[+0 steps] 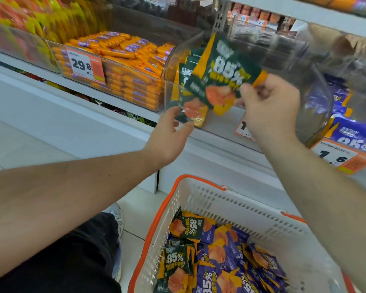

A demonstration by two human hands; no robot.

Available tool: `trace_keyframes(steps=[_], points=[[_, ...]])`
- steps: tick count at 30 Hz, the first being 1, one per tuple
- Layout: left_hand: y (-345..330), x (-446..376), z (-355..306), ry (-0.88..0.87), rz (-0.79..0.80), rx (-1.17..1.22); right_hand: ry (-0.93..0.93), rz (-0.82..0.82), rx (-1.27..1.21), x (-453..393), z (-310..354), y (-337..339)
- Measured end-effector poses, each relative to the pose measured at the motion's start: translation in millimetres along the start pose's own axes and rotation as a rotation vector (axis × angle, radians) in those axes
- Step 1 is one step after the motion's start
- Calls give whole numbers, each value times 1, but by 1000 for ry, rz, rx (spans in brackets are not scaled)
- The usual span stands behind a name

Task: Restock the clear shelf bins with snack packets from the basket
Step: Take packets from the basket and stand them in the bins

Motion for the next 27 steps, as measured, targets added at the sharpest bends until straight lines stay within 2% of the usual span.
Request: trace_keyframes(steps=[2, 4, 12, 15, 19, 20, 21, 23, 25, 27], points=[[-9, 2, -1, -54, 45, -110, 99, -93, -3, -18, 18, 6], [-17, 4, -2, -84, 86, -200, 130, -116, 41, -33, 25, 1], [-36, 12, 3, -70, 198, -369, -40, 44, 292, -53, 2, -53], [-38, 12, 7, -70, 211, -396, -132, 161, 421, -52, -6, -66], [-43, 10, 9, -89, 236, -442, -259, 512, 469, -36, -9, -97], [-43, 9, 11, -87, 242, -459, -249, 522, 493, -35, -9, -96], [-43, 8, 13, -80, 251, -478, -277, 452, 460, -33, -8, -88], [-44, 8, 20, -55, 278, -525, -202, 402, 599, -28, -3, -69], [-49, 9, 28, -21, 329, -582, 88, 227, 698, -19, 11, -55], [-56, 13, 36, -2, 390, -656, 385, 23, 566, 12, 28, -41]])
Point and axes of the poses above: each hand's wrist, its own x-axis away from the middle knuckle, its own y-axis out of the back of the hand, z = x × y, the point moved 9 cm from there along -x, towards the middle knuckle, and after that the axes turned 8 degrees about y, right-handed, at the moved point
